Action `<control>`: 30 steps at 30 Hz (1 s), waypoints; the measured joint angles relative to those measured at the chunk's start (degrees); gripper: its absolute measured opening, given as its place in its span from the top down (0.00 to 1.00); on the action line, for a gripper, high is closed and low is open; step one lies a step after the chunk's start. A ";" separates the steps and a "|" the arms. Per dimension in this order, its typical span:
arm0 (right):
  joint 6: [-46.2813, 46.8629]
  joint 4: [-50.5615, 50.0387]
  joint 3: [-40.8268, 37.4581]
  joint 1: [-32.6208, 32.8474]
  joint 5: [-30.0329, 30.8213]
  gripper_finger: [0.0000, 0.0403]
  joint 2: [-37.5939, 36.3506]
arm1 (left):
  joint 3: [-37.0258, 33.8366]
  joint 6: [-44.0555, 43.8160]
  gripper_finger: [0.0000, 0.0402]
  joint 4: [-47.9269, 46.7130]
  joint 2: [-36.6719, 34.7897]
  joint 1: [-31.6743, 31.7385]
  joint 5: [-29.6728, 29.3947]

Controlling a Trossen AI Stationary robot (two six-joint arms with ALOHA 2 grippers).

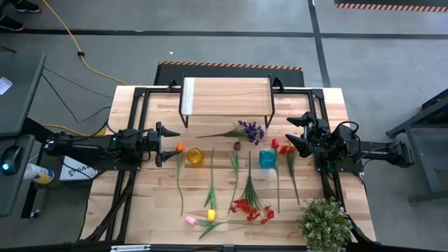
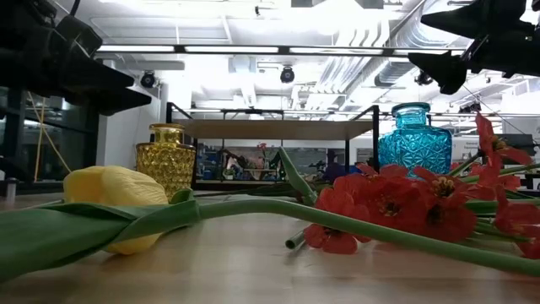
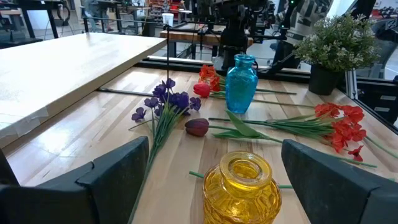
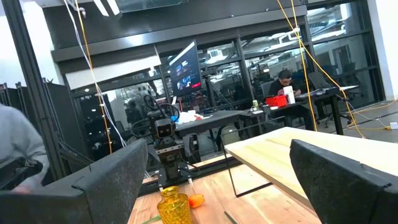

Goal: Pick and place flowers into a vace then onto a shelf

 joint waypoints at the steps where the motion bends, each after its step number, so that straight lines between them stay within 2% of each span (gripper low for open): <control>1: -0.01 0.00 0.00 -0.01 0.01 0.05 0.00 | 0.00 0.01 0.01 0.01 -0.01 0.00 0.00; 27: -0.01 0.00 -0.01 -0.01 0.02 0.05 0.00 | 0.00 -0.01 0.01 0.02 0.00 0.00 0.00; 30: 0.00 0.00 0.00 0.00 0.02 0.05 0.00 | 0.00 -2.45 0.01 0.13 -0.02 -0.02 0.02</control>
